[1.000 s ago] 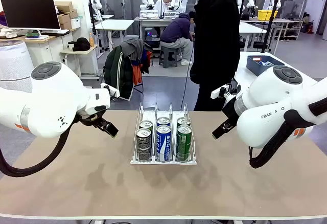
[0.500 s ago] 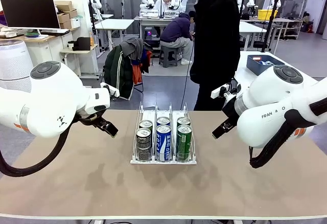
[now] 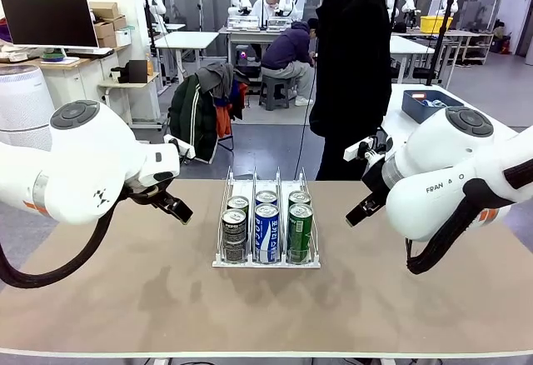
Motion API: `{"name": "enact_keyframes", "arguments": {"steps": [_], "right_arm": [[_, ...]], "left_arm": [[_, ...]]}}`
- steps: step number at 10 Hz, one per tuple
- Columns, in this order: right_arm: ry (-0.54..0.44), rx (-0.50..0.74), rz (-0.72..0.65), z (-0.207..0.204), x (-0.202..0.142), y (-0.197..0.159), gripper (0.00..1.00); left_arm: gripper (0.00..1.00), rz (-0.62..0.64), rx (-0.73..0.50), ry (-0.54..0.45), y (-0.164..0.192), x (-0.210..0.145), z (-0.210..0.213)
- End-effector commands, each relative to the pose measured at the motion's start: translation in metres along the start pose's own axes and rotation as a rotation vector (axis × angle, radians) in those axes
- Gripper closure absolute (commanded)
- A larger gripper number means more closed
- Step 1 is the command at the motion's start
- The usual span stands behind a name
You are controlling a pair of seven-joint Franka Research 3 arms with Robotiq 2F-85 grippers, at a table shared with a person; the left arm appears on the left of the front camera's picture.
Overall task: Fill the beverage cans into the dispenser.
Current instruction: Pick up the Pepsi coke handed by the human.
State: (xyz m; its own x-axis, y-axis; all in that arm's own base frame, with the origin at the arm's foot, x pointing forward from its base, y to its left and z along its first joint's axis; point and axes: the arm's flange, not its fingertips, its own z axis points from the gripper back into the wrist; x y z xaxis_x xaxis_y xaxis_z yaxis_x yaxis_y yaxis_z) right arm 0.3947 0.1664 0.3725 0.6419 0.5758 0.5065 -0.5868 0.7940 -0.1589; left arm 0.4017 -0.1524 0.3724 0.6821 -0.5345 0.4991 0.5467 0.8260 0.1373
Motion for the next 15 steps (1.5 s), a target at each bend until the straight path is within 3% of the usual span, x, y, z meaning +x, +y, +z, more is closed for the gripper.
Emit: {"name": "enact_keyframes", "arguments": {"steps": [1, 2, 4, 7, 9, 11, 12, 13, 15], "right_arm": [[0.037, 0.072, -0.041, 0.015, 0.001, -0.008, 0.00], [0.041, 0.153, -0.022, 0.030, 0.009, -0.035, 0.00], [0.019, 0.262, -0.069, 0.069, 0.014, -0.049, 0.00], [0.011, 0.360, -0.025, 0.114, 0.025, -0.095, 0.00], [-0.048, 0.419, 0.007, 0.146, 0.028, -0.125, 0.00], [-0.105, 0.417, -0.008, 0.159, 0.025, -0.142, 0.00], [-0.119, 0.364, -0.024, 0.151, 0.018, -0.130, 0.00], [-0.076, 0.392, -0.005, 0.164, 0.028, -0.137, 0.00], [-0.076, 0.392, -0.005, 0.164, 0.028, -0.137, 0.00]], "left_arm": [[0.00, 0.032, -0.033, 0.003, -0.002, 0.003, 0.015], [0.00, 0.059, -0.032, 0.029, 0.003, 0.009, 0.029], [0.00, -0.028, -0.104, 0.004, 0.029, 0.002, 0.089], [0.00, -0.075, -0.169, -0.051, 0.065, -0.001, 0.139], [0.00, -0.097, -0.217, -0.124, 0.098, -0.003, 0.176], [0.00, -0.069, -0.197, -0.185, 0.104, -0.005, 0.184], [0.00, -0.048, -0.052, -0.130, 0.082, -0.007, 0.170], [0.00, -0.073, -0.179, -0.160, 0.107, -0.005, 0.194], [0.00, -0.073, -0.179, -0.160, 0.107, -0.005, 0.194]]}}
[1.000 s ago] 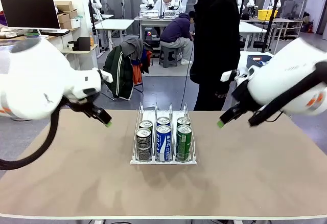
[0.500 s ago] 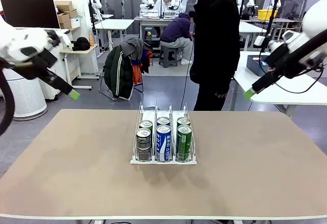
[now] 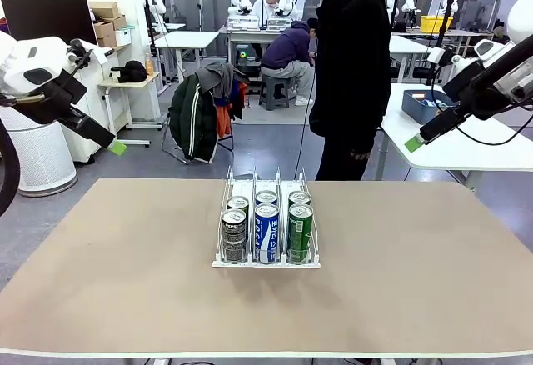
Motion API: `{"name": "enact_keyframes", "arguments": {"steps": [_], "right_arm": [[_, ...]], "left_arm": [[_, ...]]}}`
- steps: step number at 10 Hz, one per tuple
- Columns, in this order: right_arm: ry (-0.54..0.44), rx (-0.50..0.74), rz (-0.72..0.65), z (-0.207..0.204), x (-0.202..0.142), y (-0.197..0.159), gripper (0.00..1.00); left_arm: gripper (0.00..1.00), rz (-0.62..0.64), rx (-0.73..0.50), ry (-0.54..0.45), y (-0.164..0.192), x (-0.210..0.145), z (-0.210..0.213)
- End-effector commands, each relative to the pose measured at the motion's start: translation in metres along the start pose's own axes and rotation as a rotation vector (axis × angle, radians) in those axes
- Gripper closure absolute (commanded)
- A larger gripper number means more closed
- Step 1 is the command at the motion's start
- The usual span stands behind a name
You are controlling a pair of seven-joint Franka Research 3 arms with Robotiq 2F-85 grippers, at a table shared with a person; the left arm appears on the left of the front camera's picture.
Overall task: Fill the beverage cans into the dispenser.
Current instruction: Pick up the Pepsi coke handed by the human.
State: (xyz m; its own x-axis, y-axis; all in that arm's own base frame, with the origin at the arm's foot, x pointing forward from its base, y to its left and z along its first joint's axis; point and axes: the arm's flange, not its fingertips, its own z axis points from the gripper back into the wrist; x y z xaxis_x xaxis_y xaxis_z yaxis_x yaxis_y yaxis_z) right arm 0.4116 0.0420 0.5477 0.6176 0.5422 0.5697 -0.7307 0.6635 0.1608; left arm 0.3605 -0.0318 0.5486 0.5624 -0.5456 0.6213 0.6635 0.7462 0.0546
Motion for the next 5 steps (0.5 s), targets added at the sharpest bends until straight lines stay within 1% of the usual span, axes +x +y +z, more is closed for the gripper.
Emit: {"name": "enact_keyframes", "arguments": {"steps": [1, 3, 4, 5], "right_arm": [[0.000, 0.016, 0.003, 0.000, 0.000, -0.001, 0.00], [0.000, 0.016, 0.003, 0.000, 0.000, -0.001, 0.00], [0.005, -0.004, 0.004, -0.001, 0.001, 0.002, 0.00], [-0.029, 0.016, 0.052, 0.020, 0.004, 0.001, 0.00]], "left_arm": [[0.00, -0.001, -0.031, -0.004, 0.006, -0.001, 0.003], [0.00, -0.001, -0.031, -0.004, 0.006, -0.001, 0.003], [0.00, 0.001, -0.002, 0.000, 0.001, 0.001, 0.002], [0.00, 0.000, -0.068, -0.015, 0.008, 0.003, 0.015]]}}
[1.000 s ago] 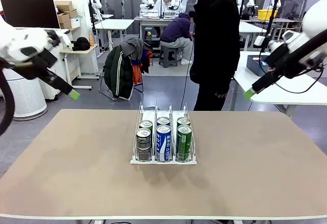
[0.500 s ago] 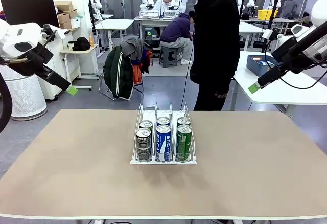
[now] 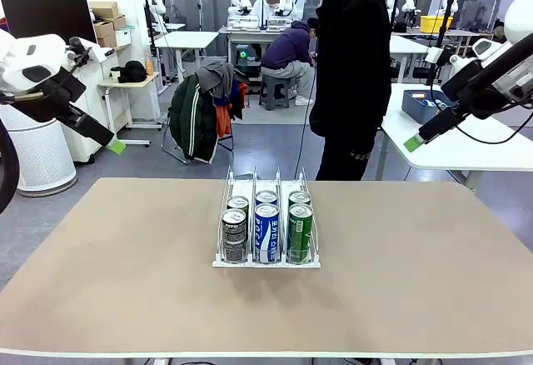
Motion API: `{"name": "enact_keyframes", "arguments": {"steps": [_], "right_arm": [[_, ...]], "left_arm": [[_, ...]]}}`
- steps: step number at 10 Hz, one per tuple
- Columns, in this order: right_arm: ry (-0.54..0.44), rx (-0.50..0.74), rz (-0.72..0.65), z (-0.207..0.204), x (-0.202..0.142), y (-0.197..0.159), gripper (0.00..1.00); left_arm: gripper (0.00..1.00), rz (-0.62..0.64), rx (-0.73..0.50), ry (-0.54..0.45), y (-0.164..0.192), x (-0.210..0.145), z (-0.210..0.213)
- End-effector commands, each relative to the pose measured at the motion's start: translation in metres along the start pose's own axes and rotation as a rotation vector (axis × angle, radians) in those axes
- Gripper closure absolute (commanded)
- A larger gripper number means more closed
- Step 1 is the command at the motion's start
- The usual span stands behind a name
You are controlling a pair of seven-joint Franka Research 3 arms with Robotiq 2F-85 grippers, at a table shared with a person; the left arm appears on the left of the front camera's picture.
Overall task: Fill the beverage cans into the dispenser.
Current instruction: Pick up the Pepsi coke handed by the human.
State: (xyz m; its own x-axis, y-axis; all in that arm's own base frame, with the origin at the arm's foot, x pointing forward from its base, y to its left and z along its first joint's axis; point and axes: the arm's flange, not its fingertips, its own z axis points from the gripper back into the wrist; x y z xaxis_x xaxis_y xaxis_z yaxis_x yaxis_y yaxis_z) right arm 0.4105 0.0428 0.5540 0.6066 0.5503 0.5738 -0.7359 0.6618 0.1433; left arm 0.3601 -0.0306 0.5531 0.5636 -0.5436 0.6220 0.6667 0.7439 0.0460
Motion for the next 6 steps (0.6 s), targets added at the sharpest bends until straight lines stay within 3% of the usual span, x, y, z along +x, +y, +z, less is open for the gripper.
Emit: {"name": "enact_keyframes", "arguments": {"steps": [1, 2, 6], "right_arm": [[-0.059, 0.069, 0.059, 0.035, 0.011, -0.001, 0.00], [-0.077, 0.017, 0.095, 0.050, 0.018, -0.002, 0.00], [-0.200, 0.013, 0.124, 0.108, 0.037, -0.006, 0.00]], "left_arm": [[0.00, 0.025, -0.101, -0.009, 0.013, 0.005, 0.028], [0.00, 0.005, -0.111, -0.044, 0.024, 0.006, 0.041], [0.00, -0.045, -0.074, -0.157, 0.033, 0.015, 0.098]]}}
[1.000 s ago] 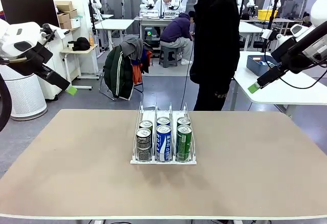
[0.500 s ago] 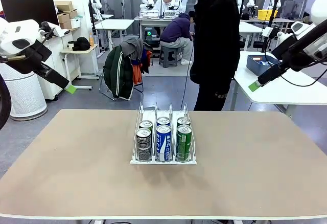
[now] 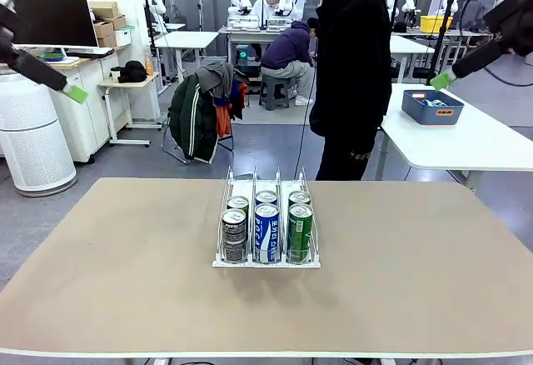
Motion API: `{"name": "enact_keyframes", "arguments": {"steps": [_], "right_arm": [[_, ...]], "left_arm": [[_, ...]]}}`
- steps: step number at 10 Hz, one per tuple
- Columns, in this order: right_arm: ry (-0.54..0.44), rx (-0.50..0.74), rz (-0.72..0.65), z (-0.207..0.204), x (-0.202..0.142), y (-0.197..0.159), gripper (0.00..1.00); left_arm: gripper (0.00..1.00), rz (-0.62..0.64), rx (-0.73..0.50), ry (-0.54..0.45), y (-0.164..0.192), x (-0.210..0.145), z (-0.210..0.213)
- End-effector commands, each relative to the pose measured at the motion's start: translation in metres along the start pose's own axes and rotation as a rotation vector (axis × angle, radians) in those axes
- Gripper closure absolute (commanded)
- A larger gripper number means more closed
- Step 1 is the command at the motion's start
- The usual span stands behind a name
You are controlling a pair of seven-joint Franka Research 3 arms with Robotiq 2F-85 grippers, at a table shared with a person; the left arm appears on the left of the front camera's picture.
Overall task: Fill the beverage cans into the dispenser.
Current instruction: Pick up the Pepsi coke handed by the human.
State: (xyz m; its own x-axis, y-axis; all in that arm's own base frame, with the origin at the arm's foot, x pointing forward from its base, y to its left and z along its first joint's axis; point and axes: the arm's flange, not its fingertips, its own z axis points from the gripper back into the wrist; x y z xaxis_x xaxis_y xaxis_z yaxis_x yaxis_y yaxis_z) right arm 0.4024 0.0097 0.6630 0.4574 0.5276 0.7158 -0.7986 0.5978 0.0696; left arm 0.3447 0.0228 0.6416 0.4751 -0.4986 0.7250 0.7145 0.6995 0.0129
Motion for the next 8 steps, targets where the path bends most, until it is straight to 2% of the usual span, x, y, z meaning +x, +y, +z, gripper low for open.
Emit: {"name": "enact_keyframes", "arguments": {"steps": [1, 3, 5, 7, 8], "right_arm": [[-0.041, -0.013, 0.016, 0.011, -0.003, -0.001, 0.00], [-0.067, 0.007, 0.004, 0.028, -0.002, 0.000, 0.00], [-0.081, 0.015, -0.006, 0.049, 0.003, 0.003, 0.00], [-0.051, -0.063, 0.000, 0.048, -0.005, 0.010, 0.00], [-0.070, -0.022, -0.001, 0.050, 0.004, 0.005, 0.00]], "left_arm": [[0.00, -0.028, 0.022, -0.028, -0.004, -0.002, 0.007], [0.00, -0.079, 0.104, -0.030, -0.005, 0.001, 0.023], [0.00, -0.083, 0.091, -0.023, -0.002, 0.002, 0.041], [0.00, -0.124, 0.088, -0.022, -0.006, -0.008, 0.037], [0.00, -0.072, 0.101, -0.040, -0.004, 0.005, 0.041]]}}
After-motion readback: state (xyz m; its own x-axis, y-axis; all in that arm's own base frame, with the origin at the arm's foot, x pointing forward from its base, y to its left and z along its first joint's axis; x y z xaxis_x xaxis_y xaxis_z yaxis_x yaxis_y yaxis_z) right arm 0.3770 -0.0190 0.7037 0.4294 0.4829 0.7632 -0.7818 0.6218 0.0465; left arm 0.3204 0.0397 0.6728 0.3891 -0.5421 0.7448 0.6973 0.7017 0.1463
